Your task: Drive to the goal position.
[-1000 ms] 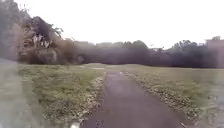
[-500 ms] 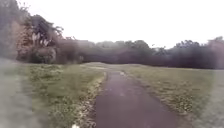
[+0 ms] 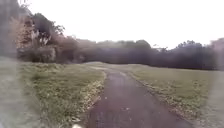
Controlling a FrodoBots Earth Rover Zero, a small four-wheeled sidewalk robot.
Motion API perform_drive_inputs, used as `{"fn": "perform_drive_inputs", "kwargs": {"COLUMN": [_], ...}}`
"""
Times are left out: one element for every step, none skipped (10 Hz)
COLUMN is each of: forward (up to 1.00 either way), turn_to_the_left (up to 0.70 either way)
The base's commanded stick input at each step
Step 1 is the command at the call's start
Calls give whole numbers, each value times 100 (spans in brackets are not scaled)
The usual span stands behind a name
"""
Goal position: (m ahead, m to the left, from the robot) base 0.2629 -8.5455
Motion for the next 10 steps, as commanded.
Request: {"fn": "perform_drive_inputs", "kwargs": {"forward": [100, 100, 100, 100, 100, 100, 100, 100, 100, 100], "turn_to_the_left": [0, 0, 0, 0, 0, 0, 0, 0, 0, 0]}}
